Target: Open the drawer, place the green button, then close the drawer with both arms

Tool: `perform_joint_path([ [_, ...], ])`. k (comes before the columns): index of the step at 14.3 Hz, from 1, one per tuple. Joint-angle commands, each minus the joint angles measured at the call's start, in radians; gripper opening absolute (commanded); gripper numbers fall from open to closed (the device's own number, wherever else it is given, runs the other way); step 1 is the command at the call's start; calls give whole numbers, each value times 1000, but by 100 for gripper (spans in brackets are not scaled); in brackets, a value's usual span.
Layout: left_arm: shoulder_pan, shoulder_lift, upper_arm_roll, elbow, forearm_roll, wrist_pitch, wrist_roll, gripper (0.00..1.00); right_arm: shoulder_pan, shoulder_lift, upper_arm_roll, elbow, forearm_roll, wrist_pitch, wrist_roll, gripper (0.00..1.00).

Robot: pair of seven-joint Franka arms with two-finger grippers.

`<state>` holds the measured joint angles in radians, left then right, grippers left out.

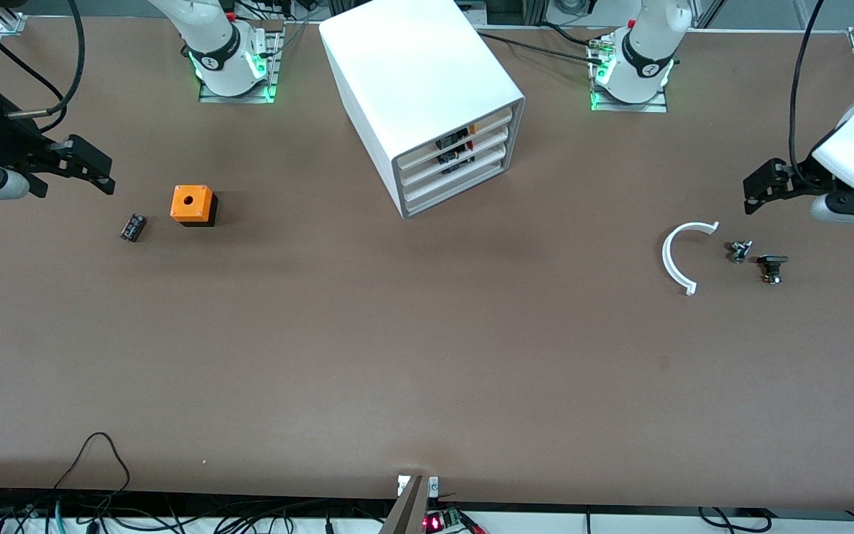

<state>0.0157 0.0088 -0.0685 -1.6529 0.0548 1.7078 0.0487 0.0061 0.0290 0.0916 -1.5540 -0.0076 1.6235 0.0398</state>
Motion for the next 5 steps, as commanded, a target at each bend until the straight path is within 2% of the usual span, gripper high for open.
perform_joint_path([
  [1, -5, -18, 7, -18, -12, -7, 28, 100, -14, 3, 11, 20, 1, -22, -15, 100],
  [5, -6, -18, 7, -16, -12, -10, 26, 100, -14, 3, 11, 20, 1, -22, -15, 100],
])
